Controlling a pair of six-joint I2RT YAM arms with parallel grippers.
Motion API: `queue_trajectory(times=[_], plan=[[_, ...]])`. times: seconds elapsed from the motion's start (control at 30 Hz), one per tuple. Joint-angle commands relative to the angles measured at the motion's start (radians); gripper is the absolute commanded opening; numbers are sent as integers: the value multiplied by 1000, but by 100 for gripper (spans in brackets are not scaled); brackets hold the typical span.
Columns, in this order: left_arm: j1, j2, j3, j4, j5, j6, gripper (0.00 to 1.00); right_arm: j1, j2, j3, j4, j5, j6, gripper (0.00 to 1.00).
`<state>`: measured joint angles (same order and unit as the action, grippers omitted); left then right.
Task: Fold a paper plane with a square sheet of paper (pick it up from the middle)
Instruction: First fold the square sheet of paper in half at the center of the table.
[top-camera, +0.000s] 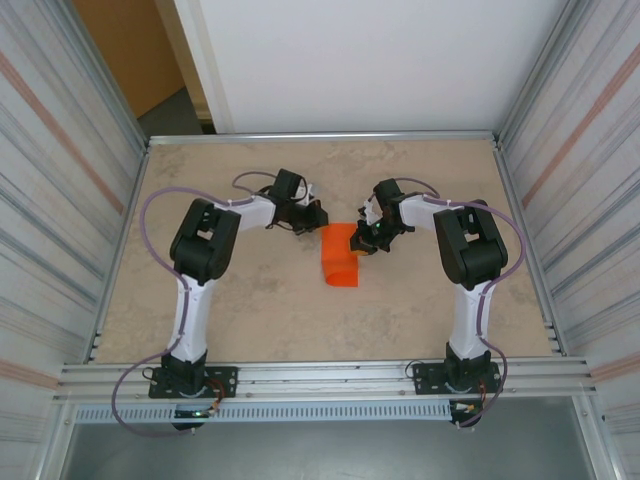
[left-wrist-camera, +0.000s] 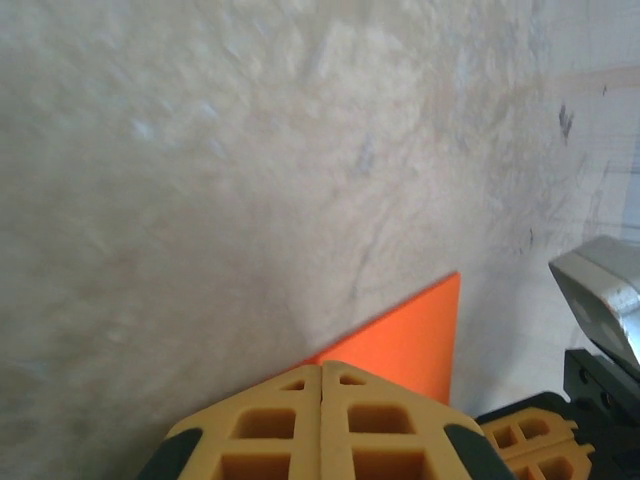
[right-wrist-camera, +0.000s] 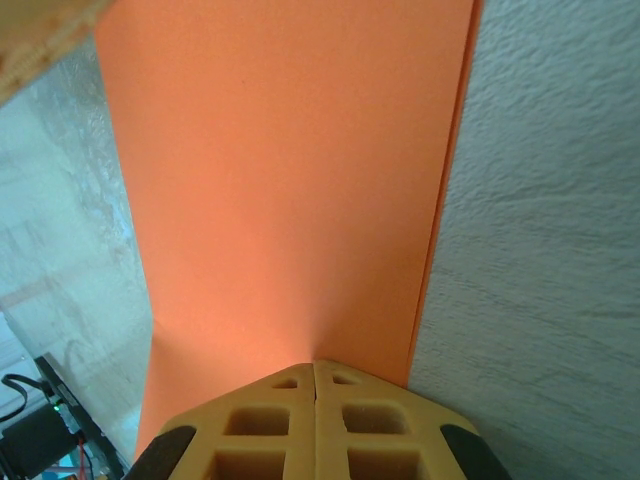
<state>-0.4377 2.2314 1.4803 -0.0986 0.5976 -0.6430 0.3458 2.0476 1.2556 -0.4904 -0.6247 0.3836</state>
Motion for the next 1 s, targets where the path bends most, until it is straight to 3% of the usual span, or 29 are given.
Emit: queue_trajectory(times=[0.0, 0.2, 0.4, 0.63, 0.97], plan=[[50, 41, 41, -76, -57, 52, 3, 3, 116, -82, -107, 290, 0, 0], [33, -115, -12, -65, -4, 26, 5, 4, 111, -81, -107, 289, 1, 0], [-62, -274, -186, 6, -3, -34, 5, 3, 114, -82, -109, 283, 3, 0], [-163, -276, -321, 53, 45, -85, 2, 6, 111, -85, -103, 283, 3, 0], [-158, -242, -397, 28, 100, -50, 0, 5, 117, -87, -103, 291, 11, 0]])
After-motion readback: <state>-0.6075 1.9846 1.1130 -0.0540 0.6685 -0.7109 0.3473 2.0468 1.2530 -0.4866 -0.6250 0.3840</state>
